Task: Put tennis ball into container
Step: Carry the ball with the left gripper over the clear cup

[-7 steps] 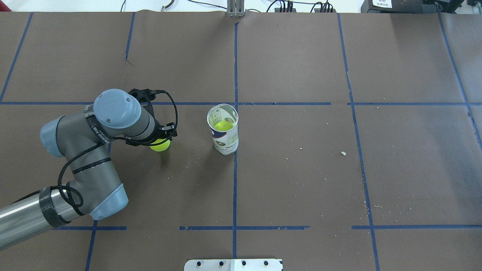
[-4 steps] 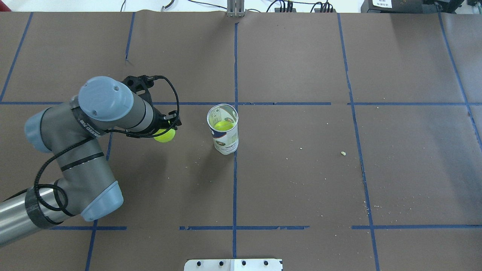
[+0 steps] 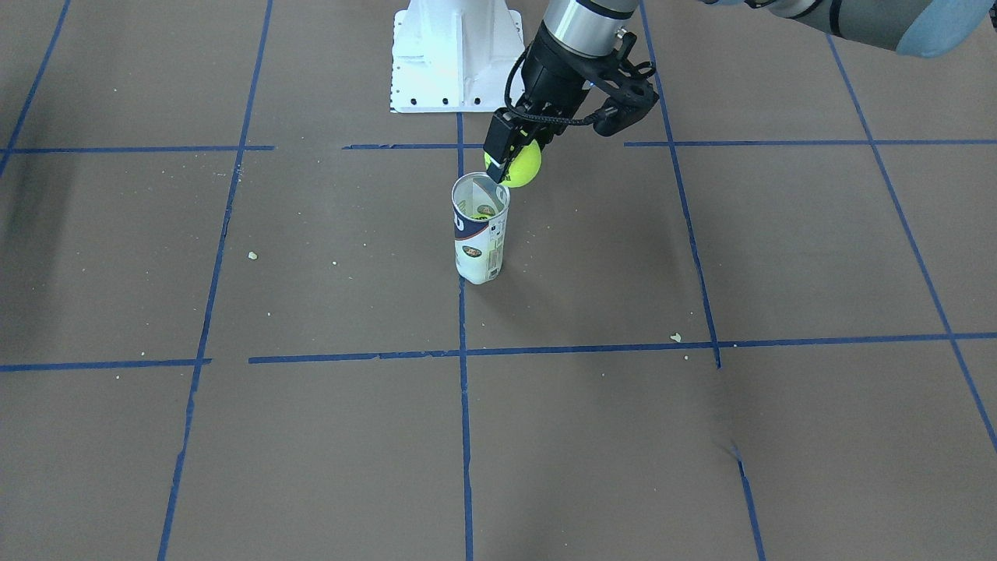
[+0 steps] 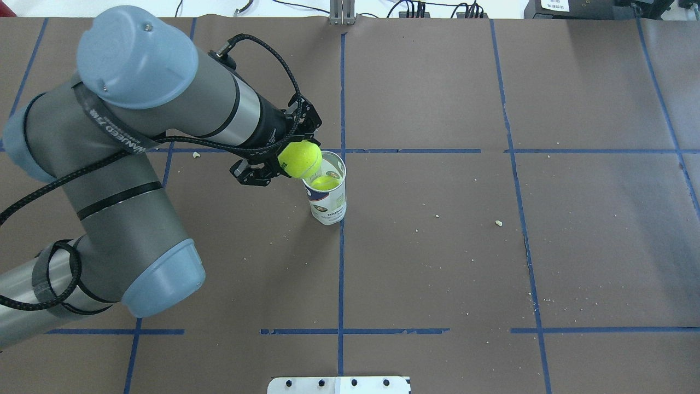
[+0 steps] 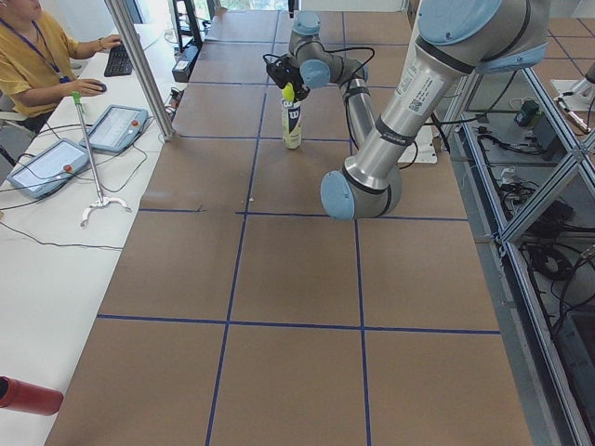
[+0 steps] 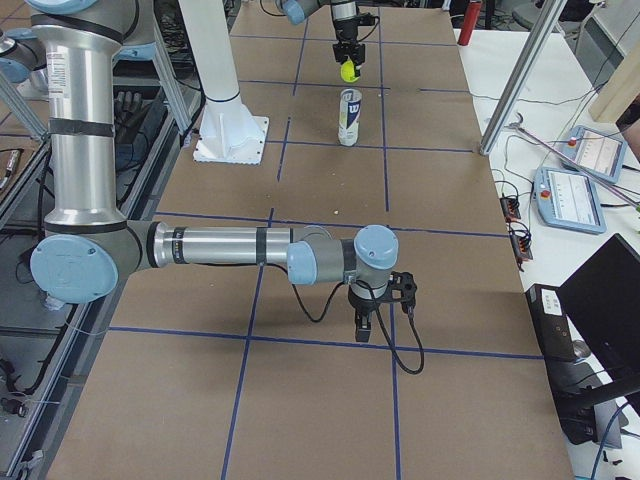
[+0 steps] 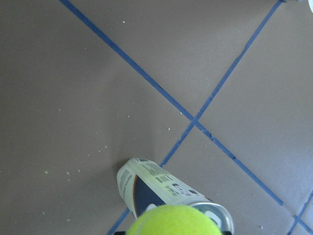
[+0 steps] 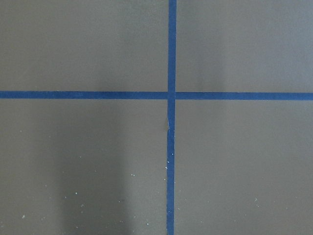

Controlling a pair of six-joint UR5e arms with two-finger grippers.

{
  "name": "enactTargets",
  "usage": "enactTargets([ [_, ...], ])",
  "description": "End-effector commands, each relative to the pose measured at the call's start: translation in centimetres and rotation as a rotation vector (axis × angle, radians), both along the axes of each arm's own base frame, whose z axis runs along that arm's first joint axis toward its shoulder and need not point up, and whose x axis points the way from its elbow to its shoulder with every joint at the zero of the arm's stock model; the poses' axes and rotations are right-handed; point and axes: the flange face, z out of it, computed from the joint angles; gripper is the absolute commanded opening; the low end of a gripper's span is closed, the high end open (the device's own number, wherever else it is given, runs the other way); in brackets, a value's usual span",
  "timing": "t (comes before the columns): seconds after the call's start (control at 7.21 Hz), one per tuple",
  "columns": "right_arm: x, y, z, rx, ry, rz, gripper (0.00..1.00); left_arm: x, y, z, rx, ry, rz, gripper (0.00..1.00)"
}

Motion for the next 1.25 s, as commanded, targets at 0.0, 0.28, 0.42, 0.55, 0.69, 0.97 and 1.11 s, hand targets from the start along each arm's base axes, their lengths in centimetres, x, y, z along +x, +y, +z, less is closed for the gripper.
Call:
enactTargets([
  [0.0, 0.0, 0.0, 0.0, 0.0, 0.0, 0.0, 1.0, 1.9, -0.7, 0.2, -0.026, -0.025, 0.007, 0.09],
  [0.28, 0.0, 0.0, 0.0, 0.0, 0.0, 0.0, 1.0, 2.5, -0.9, 0.5, -0.015, -0.033, 0.012, 0.34],
  [0.42, 0.0, 0.0, 0.0, 0.0, 0.0, 0.0, 1.0, 2.9, -1.1, 0.2, -0.006, -0.022, 0.013, 0.4],
  [0.55, 0.0, 0.1, 0.1, -0.001, 0.0, 0.0, 1.0, 3.4, -1.5, 0.0, -0.009, -0.028, 0.012, 0.44],
  [0.69, 0.0, 0.0, 0.0, 0.0, 0.0, 0.0, 1.0, 3.4, -1.4, -0.1, -0.008, -0.026, 0.012, 0.5],
  [0.97, 0.0, 0.0, 0.0, 0.0, 0.0, 0.0, 1.0, 3.3, -1.4, -0.1, -0.007, -0.026, 0.011, 1.0],
  [1.11, 0.0, 0.0, 0.0, 0.0, 0.0, 0.0, 1.0, 3.3, -1.4, -0.1, -0.007, -0.026, 0.011, 1.0],
])
